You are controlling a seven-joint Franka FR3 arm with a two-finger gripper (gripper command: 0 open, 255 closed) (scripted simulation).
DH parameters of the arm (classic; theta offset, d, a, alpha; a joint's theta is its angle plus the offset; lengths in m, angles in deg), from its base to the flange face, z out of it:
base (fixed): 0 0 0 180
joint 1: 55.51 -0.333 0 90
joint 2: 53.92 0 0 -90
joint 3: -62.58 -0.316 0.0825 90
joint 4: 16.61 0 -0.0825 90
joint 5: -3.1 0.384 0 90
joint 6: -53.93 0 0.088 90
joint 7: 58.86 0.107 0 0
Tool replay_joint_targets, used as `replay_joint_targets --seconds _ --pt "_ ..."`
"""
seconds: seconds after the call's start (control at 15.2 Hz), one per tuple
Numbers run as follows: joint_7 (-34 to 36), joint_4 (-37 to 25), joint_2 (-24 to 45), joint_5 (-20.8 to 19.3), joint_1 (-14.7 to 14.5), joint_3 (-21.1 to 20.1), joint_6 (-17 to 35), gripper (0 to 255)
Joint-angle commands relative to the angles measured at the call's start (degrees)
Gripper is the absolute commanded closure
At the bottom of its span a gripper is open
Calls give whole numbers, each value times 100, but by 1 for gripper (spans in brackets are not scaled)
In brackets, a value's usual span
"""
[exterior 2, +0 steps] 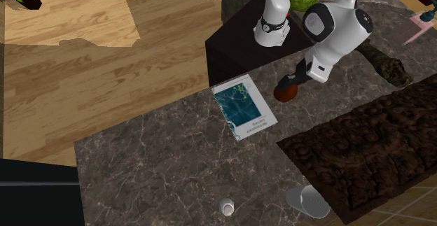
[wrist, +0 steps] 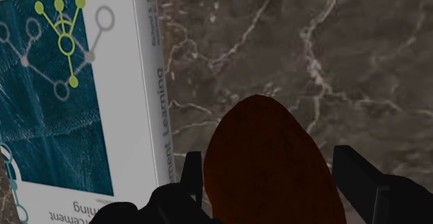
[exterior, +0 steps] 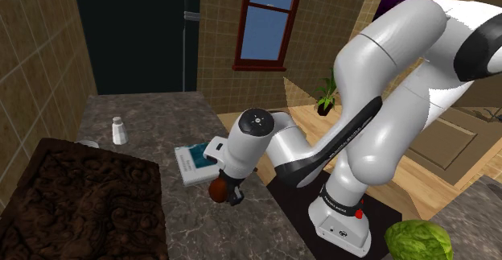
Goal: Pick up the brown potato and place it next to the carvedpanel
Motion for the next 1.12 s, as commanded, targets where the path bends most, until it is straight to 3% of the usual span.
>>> replay_joint_targets --seconds 0.0,0.13,0.2,0.53,0.66,0.79,1.06 --pt "-4 46 33 1 0 -3 -8 255" --pt "-3 46 33 0 -1 -2 -8 255" --pt "-11 29 41 -5 5 2 -17 0" --pt "-3 46 33 0 -1 -2 -8 0" --pt "-435 12 -441 627 -388 154 -440 0" --pt "-693 -70 -809 1005 -676 283 -858 0" --pt "-688 -70 -807 999 -685 293 -859 0"
